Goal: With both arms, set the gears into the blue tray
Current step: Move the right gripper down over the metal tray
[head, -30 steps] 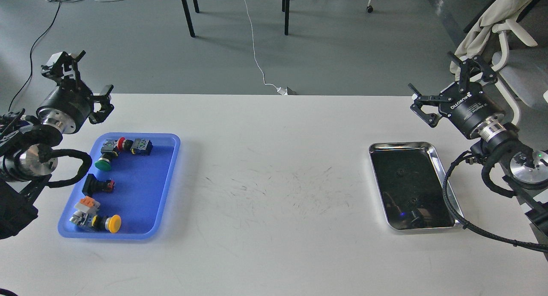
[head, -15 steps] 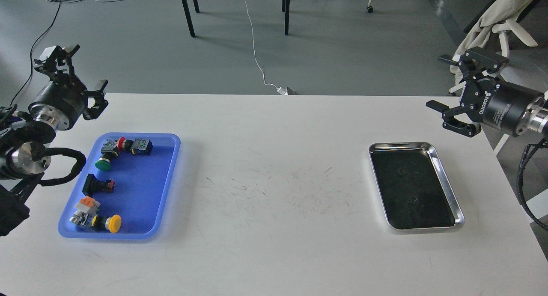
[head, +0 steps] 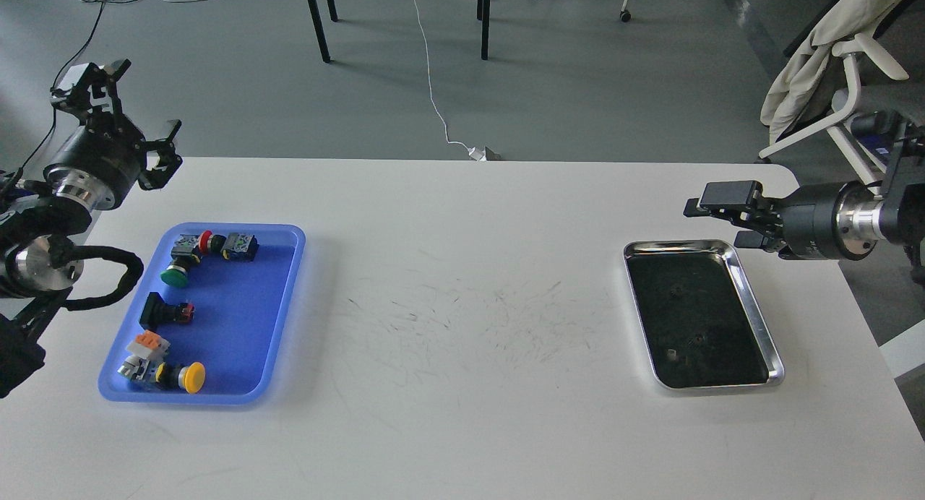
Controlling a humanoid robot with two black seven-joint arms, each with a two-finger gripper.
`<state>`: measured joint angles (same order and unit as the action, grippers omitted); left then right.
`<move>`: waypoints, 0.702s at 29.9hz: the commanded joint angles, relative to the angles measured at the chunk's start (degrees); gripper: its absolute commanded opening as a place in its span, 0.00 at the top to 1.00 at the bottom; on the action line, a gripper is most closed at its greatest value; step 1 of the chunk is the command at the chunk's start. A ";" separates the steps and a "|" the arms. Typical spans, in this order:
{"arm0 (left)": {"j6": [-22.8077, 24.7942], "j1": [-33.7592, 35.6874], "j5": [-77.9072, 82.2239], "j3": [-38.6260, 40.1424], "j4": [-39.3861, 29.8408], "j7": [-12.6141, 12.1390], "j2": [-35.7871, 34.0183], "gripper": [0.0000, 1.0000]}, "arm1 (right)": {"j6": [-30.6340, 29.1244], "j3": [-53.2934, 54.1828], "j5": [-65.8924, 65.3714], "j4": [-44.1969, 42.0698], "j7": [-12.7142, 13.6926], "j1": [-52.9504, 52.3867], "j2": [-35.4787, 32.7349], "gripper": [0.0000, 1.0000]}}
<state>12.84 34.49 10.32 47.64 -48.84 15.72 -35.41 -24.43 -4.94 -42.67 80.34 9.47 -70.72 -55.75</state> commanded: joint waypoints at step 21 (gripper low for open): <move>0.17 -0.30 2.52 -0.01 -0.20 0.27 0.17 0.02 | -0.09 -18.00 -9.45 -17.14 0.02 -3.90 19.97 0.04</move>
<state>13.12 34.46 12.76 47.63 -49.05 15.92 -35.39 -24.58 -22.85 -52.11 65.14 9.48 -75.44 -37.56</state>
